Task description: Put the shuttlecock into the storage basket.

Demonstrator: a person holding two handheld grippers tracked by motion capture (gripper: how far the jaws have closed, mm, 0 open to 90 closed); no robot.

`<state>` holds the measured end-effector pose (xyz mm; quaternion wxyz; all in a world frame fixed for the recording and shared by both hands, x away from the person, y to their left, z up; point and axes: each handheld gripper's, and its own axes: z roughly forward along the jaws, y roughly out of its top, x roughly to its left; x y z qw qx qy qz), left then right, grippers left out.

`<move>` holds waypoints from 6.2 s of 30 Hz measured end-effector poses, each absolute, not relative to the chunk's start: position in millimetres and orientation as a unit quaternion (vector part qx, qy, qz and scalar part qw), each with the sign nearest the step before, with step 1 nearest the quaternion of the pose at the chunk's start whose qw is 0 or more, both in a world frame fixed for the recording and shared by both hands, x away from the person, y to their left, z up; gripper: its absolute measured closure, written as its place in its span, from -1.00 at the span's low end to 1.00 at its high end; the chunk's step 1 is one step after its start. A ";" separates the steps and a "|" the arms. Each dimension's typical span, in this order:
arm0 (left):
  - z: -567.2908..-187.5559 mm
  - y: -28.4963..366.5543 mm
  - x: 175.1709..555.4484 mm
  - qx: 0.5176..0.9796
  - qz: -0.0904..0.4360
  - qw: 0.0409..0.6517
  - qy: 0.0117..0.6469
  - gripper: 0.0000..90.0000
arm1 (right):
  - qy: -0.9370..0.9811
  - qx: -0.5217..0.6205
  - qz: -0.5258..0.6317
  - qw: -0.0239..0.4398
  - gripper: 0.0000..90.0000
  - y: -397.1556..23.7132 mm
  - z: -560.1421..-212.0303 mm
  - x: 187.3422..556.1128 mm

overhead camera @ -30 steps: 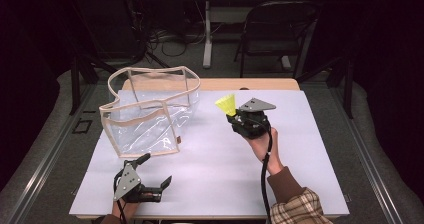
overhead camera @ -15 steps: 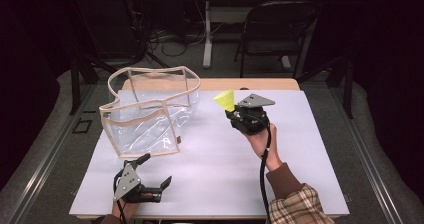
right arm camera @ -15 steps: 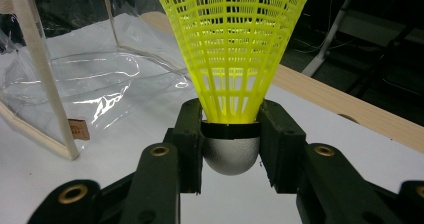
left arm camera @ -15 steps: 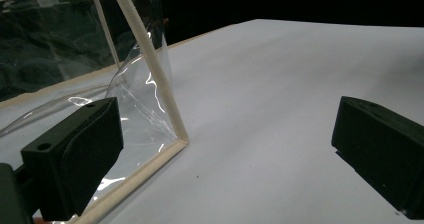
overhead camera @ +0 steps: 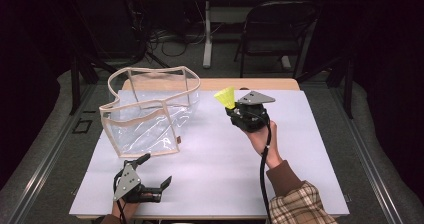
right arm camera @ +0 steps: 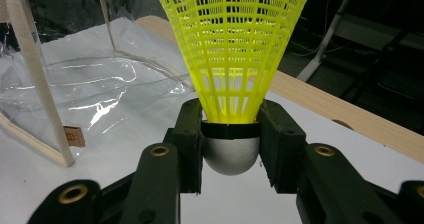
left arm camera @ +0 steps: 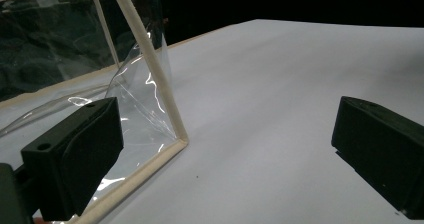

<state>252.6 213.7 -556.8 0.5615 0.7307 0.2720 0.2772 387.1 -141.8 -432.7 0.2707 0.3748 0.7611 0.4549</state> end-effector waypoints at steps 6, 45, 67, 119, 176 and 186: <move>-556.8 213.6 252.5 0.731 0.278 0.561 0.273 -1.00 | 0.761 0.372 0.456 0.274 0.44 -140.6 -428.4 389.0; -556.6 214.1 252.6 0.728 0.273 0.566 0.274 -1.00 | 0.752 0.350 0.477 0.292 0.44 -126.1 -395.2 402.1; -556.3 214.9 252.3 0.727 0.271 0.569 0.274 -1.00 | 0.750 0.336 0.483 0.302 0.44 -113.5 -379.5 413.0; -555.8 215.7 252.0 0.725 0.270 0.571 0.274 -1.00 | 0.759 0.302 0.489 0.306 0.44 -74.0 -359.7 425.2; -555.2 216.8 252.0 0.723 0.269 0.575 0.273 -1.00 | 0.785 0.264 0.484 0.282 0.44 -24.8 -346.4 436.0; -555.2 216.8 252.0 0.723 0.270 0.575 0.273 -1.00 | 0.788 0.269 0.481 0.275 0.44 -24.0 -348.0 440.5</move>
